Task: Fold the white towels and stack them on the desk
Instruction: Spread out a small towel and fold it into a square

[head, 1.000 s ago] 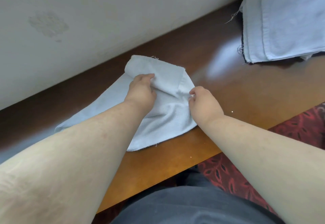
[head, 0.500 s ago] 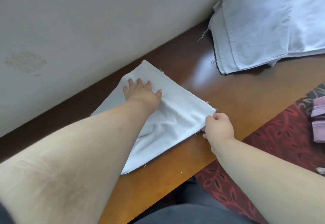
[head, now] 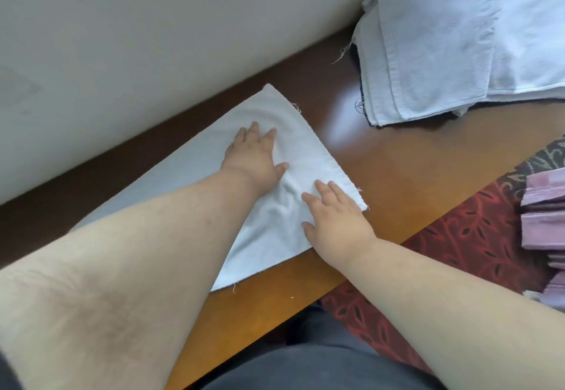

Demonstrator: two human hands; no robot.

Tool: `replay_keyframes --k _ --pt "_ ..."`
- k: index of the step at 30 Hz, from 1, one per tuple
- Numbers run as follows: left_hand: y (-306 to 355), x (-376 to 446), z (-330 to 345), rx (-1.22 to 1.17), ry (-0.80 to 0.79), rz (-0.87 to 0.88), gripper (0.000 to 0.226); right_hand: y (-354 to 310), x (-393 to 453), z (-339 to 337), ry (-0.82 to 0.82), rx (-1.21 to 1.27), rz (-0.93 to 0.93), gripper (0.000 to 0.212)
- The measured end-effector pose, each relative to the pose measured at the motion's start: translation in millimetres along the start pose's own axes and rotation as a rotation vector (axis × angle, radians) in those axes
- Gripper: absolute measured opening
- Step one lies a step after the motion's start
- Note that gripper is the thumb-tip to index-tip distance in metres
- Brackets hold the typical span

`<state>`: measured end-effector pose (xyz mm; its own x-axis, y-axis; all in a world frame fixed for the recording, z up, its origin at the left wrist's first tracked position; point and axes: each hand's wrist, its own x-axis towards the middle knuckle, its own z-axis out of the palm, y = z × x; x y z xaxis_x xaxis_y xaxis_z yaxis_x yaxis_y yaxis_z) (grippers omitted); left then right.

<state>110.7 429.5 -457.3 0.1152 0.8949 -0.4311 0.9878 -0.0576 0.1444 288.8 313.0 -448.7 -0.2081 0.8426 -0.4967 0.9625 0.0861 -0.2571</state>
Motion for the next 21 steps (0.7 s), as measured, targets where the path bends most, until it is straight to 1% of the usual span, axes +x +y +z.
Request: replay_keyframes --k 2,3,6,8,10,13,15,18,21 --pt "-12.8 -21.6 -0.6 -0.028 0.024 0.037 0.074 -9.6 4.9 -7.6 0.068 -0.012 0.047 0.054" --pt "-20.8 -35.3 -0.2 -0.061 0.053 0.053 0.067 -19.1 8.4 -11.3 0.105 -0.042 0.019 0.052" --pt "-51.1 -82.9 7.4 -0.179 0.153 0.018 0.051 -61.5 19.7 -17.8 0.171 -0.152 -0.19 0.048" --pt "-78.2 -117.4 16.3 -0.251 0.166 -0.062 0.049 -99.3 26.3 -18.4 0.164 -0.165 -0.279 0.047" --pt "-110.3 -153.2 26.9 -0.284 0.161 -0.117 0.05 -141.5 30.3 -14.6 0.128 -0.164 -0.367 0.048" --pt "-162.3 -209.3 44.4 -0.283 0.204 -0.194 0.051 -210.6 28.4 0.4 0.072 -0.174 -0.528 0.049" --pt "-197.1 -245.0 56.5 -0.312 0.245 -0.299 0.052 -255.8 22.6 17.2 0.0 -0.189 -0.609 0.051" --pt "-247.7 -292.8 77.7 -0.378 0.277 -0.502 0.057 -320.5 14.0 45.5 -0.099 -0.244 -0.694 0.054" --pt "-280.9 -329.1 101.3 -0.374 0.236 -0.61 0.064 -374.5 11.5 69.9 -0.189 -0.299 -0.733 0.046"
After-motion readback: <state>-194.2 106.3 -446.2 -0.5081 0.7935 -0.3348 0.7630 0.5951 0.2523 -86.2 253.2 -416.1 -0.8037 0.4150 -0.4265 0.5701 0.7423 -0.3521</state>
